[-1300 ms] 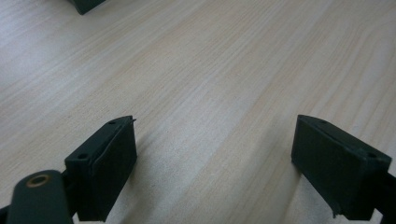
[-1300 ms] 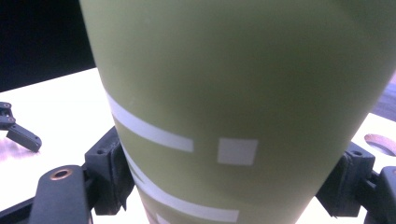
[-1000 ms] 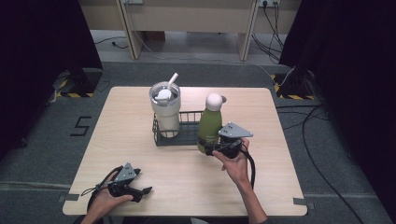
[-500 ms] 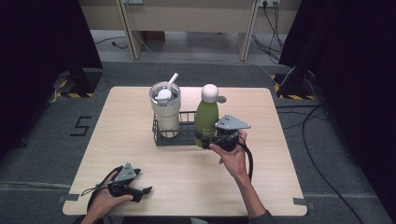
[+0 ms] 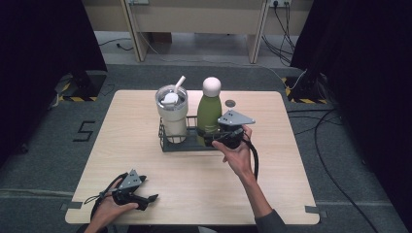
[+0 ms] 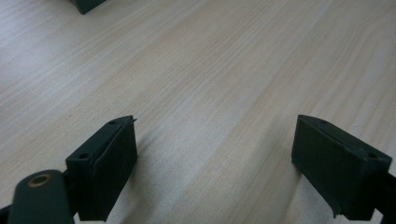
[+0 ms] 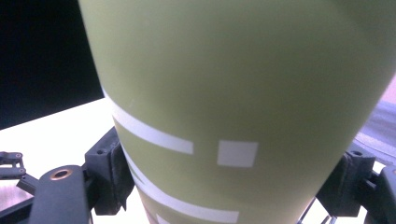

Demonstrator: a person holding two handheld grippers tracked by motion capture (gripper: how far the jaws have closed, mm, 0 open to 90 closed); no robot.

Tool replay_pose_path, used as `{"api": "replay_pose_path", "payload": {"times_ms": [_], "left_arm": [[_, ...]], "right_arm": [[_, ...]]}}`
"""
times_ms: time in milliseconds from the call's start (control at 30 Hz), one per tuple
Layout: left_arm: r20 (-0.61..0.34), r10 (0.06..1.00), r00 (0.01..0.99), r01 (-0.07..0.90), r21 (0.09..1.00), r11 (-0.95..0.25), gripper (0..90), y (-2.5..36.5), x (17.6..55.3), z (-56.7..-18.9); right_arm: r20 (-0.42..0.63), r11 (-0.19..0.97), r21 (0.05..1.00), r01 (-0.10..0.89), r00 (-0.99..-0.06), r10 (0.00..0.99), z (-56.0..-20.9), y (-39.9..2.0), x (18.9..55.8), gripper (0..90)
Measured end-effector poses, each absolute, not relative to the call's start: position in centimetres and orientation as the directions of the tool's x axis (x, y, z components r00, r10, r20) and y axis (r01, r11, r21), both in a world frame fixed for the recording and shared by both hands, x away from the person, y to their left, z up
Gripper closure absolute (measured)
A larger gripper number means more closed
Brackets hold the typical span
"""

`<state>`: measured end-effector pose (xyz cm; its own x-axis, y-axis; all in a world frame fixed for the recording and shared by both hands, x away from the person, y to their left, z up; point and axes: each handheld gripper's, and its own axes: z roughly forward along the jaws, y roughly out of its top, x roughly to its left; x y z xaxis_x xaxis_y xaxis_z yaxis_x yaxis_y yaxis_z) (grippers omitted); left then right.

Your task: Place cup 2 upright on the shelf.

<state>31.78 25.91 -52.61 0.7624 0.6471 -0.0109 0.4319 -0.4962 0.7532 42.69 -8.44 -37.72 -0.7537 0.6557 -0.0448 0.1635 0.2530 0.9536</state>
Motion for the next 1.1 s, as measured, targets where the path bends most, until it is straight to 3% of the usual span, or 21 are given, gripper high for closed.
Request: {"api": "replay_pose_path", "payload": {"times_ms": [1100], "left_arm": [[-0.011,0.647,0.762,0.432,0.753,-0.496,13.7,25.9,31.8,-52.6]], "right_arm": [[-0.044,0.252,0.949,0.192,-0.709,0.704,-36.8,-7.3,46.9,21.0]]}}
